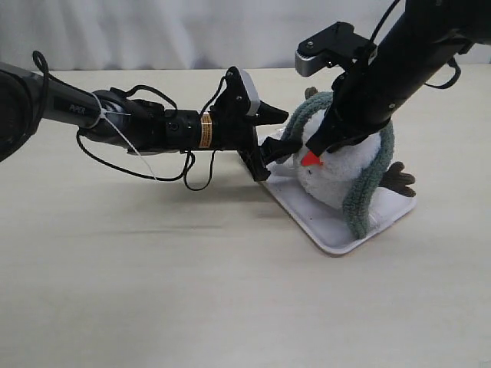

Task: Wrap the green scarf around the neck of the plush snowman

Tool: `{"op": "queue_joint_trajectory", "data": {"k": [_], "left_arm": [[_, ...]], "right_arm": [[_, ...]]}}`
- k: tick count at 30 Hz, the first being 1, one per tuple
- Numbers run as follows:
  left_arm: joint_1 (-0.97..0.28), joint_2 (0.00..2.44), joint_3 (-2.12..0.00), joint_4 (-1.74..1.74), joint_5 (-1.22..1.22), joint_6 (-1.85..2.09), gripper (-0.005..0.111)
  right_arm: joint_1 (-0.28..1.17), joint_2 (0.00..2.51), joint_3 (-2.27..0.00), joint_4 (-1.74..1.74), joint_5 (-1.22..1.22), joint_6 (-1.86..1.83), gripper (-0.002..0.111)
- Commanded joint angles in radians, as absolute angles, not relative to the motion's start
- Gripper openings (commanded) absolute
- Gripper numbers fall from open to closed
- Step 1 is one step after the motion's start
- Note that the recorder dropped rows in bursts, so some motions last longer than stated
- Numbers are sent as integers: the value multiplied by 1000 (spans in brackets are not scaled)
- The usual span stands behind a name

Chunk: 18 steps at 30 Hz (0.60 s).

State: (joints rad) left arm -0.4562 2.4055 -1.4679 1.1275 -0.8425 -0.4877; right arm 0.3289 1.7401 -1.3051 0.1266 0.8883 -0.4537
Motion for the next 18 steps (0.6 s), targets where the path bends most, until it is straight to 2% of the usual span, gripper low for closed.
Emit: {"op": "queue_joint_trajectory", "data": {"k": [1,3,4,5,6,9,13,18], "left_arm": [[-465,2405,-1472,1119,-843,-473,61],[-465,2405,-1472,1121,-843,-472,57],[-465,2405,-1472,1125,-829,-472,43],[-465,2405,-1472,1125,-811,-472,34],[-465,2405,-1472,1125,-784,-472,17],[-465,2405,-1472,1181,-737,-472,0],[-465,2405,-1479,1298,-710,-519,0],[-465,2405,-1567,1624,-698,-864,0]], "right_arm": [[328,1758,-1292,92,918,-464,4],[328,1759,-1292,99,923,-480,4],[328,1759,-1292,99,923,-480,4],[328,1759,-1292,99,923,-480,4],[328,1759,-1292,99,923,-480,4],[328,1759,-1292,99,923,-480,4],[328,1759,-1292,99,921,-479,4],[328,1759,-1292,99,921,-477,4]]}}
